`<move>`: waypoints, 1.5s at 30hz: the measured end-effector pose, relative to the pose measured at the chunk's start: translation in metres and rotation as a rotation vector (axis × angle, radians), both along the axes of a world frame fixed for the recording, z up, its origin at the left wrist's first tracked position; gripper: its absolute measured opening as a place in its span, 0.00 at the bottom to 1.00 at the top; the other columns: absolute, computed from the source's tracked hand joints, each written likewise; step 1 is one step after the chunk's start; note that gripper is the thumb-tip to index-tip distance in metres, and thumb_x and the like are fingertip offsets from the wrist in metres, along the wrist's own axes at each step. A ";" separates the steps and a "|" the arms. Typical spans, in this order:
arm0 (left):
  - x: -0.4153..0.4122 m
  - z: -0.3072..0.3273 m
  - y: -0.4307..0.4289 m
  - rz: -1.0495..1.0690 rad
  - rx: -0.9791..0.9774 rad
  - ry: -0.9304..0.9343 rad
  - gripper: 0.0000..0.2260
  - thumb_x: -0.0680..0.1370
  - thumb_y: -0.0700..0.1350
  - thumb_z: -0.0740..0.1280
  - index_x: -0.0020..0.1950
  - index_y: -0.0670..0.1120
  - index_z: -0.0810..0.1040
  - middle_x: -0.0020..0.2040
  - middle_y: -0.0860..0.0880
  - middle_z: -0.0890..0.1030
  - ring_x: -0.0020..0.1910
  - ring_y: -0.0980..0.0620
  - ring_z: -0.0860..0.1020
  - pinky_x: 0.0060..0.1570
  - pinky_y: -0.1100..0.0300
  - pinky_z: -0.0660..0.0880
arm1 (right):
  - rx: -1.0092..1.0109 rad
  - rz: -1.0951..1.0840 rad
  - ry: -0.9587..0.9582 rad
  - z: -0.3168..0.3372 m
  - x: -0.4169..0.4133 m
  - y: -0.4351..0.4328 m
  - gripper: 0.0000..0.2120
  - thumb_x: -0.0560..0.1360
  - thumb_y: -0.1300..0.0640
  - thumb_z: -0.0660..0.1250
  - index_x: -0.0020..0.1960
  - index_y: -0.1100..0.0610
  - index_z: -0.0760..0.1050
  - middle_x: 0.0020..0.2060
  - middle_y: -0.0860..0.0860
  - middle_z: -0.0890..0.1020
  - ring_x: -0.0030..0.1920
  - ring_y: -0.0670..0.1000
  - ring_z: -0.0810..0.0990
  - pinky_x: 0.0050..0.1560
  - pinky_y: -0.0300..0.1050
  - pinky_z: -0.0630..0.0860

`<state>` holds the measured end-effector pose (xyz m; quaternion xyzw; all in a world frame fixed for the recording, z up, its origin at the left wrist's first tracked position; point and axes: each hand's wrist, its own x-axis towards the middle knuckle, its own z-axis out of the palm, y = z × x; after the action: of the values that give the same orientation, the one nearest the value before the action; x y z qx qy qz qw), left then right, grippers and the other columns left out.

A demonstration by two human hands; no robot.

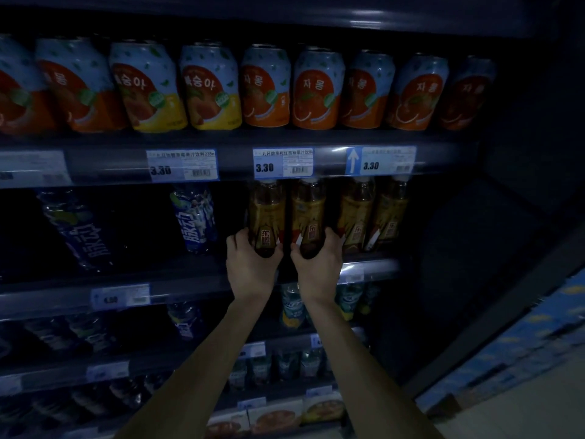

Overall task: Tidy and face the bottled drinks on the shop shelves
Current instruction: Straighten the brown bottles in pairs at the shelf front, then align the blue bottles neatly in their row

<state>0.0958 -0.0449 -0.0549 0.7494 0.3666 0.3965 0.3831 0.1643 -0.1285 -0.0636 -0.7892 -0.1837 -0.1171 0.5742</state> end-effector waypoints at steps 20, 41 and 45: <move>-0.009 0.017 -0.005 -0.063 -0.093 0.006 0.37 0.68 0.54 0.77 0.70 0.44 0.63 0.63 0.45 0.71 0.59 0.49 0.73 0.60 0.47 0.74 | -0.001 -0.046 -0.022 0.003 -0.013 0.006 0.30 0.74 0.53 0.71 0.70 0.56 0.61 0.70 0.57 0.63 0.70 0.53 0.62 0.66 0.41 0.64; -0.148 0.035 0.080 0.012 -0.092 -0.161 0.19 0.74 0.45 0.73 0.62 0.48 0.72 0.54 0.53 0.75 0.52 0.58 0.73 0.47 0.74 0.67 | 0.013 0.100 -0.092 0.017 -0.141 0.083 0.23 0.74 0.60 0.70 0.66 0.61 0.66 0.61 0.57 0.70 0.62 0.52 0.69 0.64 0.50 0.69; -0.192 0.039 0.113 0.069 -0.114 -0.180 0.17 0.74 0.45 0.72 0.61 0.50 0.72 0.53 0.55 0.76 0.51 0.59 0.74 0.43 0.76 0.68 | 0.025 0.168 -0.117 0.021 -0.181 0.120 0.23 0.73 0.62 0.70 0.65 0.62 0.67 0.58 0.57 0.72 0.58 0.54 0.72 0.59 0.41 0.66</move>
<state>-0.0966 0.0680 -0.0164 0.6748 0.3781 0.4535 0.4426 -0.0168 -0.0087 -0.0430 -0.7556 -0.2809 -0.1166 0.5801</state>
